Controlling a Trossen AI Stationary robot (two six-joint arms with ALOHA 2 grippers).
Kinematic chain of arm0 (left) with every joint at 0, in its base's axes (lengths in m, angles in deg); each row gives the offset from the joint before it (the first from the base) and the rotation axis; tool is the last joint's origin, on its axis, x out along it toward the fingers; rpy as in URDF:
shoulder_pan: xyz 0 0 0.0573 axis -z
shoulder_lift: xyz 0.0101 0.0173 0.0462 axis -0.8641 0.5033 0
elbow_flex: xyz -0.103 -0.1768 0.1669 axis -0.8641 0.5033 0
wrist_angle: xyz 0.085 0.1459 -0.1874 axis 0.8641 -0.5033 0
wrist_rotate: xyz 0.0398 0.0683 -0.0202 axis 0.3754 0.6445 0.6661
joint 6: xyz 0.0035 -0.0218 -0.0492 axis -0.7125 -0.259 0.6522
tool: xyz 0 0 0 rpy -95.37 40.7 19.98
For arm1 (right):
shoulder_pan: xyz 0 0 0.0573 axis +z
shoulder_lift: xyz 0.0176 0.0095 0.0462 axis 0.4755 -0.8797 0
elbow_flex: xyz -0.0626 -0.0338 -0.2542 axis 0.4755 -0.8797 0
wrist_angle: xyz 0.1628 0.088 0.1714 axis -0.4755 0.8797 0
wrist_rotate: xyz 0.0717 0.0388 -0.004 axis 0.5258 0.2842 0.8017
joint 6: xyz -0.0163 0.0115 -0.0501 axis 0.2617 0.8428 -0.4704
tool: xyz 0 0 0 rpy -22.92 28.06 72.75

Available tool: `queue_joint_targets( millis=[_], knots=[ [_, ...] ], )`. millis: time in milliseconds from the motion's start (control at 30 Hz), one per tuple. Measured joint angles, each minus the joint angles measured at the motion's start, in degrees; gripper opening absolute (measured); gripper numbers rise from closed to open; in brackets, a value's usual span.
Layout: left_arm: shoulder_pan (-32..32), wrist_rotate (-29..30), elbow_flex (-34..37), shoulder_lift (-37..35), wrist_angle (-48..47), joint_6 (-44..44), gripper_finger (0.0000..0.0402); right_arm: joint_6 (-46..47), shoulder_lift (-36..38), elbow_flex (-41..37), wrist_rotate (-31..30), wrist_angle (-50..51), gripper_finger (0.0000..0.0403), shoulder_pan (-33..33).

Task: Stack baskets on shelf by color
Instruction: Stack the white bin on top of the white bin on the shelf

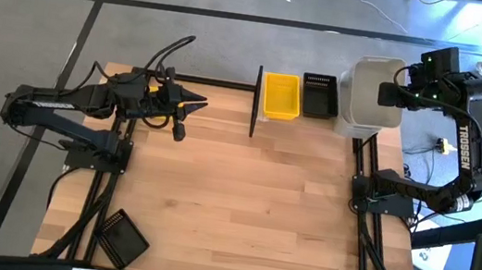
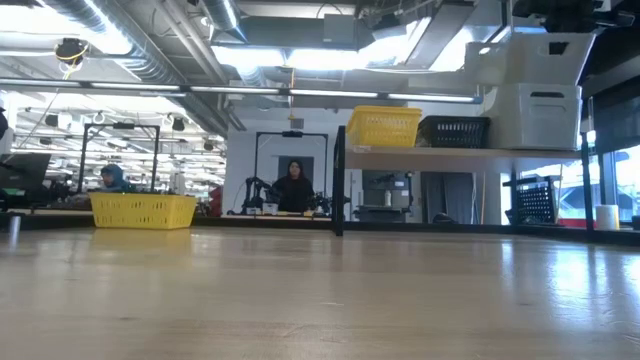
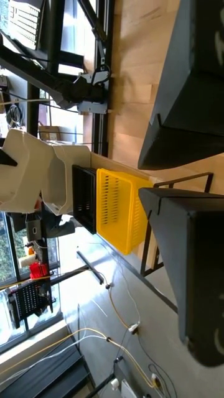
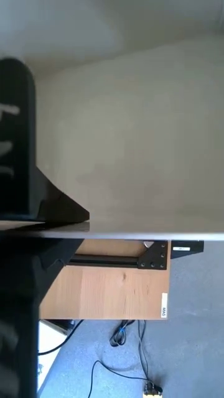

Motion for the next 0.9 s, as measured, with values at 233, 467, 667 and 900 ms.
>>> queue_joint_targets(
  millis=[233,467,667,900],
  knots=[
    [0.0,-0.02,0.0,0.0,0.0,0.0,0.0049,-0.14,0.0,0.0,-0.09,0.0,0.0028,0.0],
    [0.0,0.0,0.0,0.0,0.02,0.0,0.0049,-1.62,0.0,0.0,-0.06,-1.36,0.0043,0.0],
    [0.0,-0.02,0.0,0.0,0.02,0.0,0.0049,-1.55,0.0,0.0,1.34,-3.83,0.0044,0.0],
    [0.0,-0.02,0.0,0.0,0.0,0.0,0.0049,1.56,0.0,0.02,1.11,-3.06,0.0044,-0.02]
  ],
)
